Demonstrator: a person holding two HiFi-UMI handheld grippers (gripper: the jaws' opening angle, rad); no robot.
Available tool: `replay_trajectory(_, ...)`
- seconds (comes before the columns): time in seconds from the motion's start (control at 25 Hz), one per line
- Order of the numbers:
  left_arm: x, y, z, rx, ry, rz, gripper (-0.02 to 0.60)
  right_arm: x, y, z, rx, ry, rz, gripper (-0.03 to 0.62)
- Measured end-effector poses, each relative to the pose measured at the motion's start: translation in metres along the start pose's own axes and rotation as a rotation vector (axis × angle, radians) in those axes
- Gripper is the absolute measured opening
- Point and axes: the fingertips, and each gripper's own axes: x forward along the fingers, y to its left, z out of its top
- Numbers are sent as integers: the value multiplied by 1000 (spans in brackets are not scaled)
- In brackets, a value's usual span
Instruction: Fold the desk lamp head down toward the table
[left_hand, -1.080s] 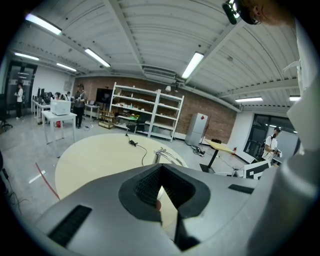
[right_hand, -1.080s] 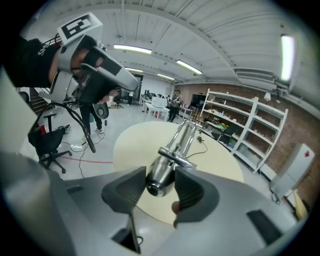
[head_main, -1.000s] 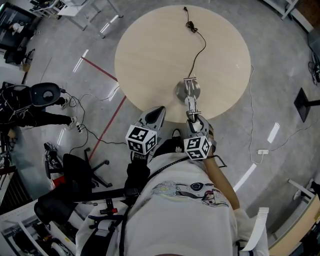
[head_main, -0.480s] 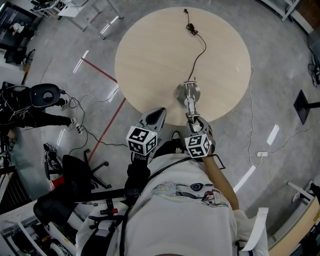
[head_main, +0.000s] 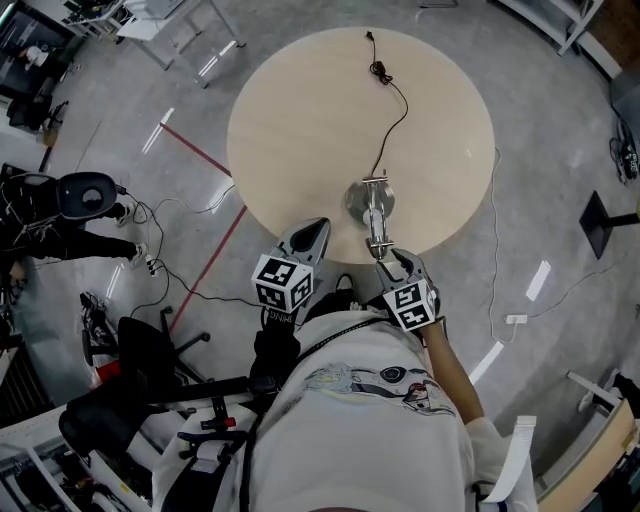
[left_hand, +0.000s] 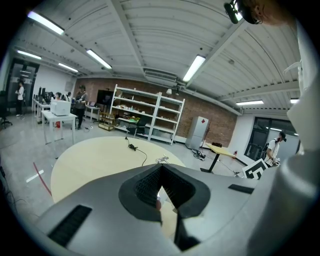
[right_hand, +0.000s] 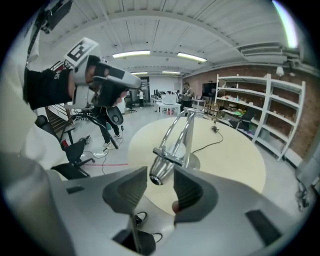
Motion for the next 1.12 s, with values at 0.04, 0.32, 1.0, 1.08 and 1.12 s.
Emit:
replay_trajectory(0.04, 2, 1, 2, 0, -6, -2, 0, -6, -3, 0, 15, -15, 3, 170)
replay_trajectory(0.32, 13, 5, 29, 37, -70, -9, 0, -49, -81, 57, 134, -213, -172, 170)
replay_trajectory(1.0, -3, 9, 124, 121, -254, 97, 0, -174, -166, 191, 115, -594, -394, 6)
replay_trajectory(1.08, -4, 9, 125, 115, -254, 102, 0, -177, -165, 195, 123, -601, -384, 6)
replay_trajectory(1.12, -4, 10, 125, 114, -257, 105, 0, -177, -165, 196, 125, -603, -382, 6)
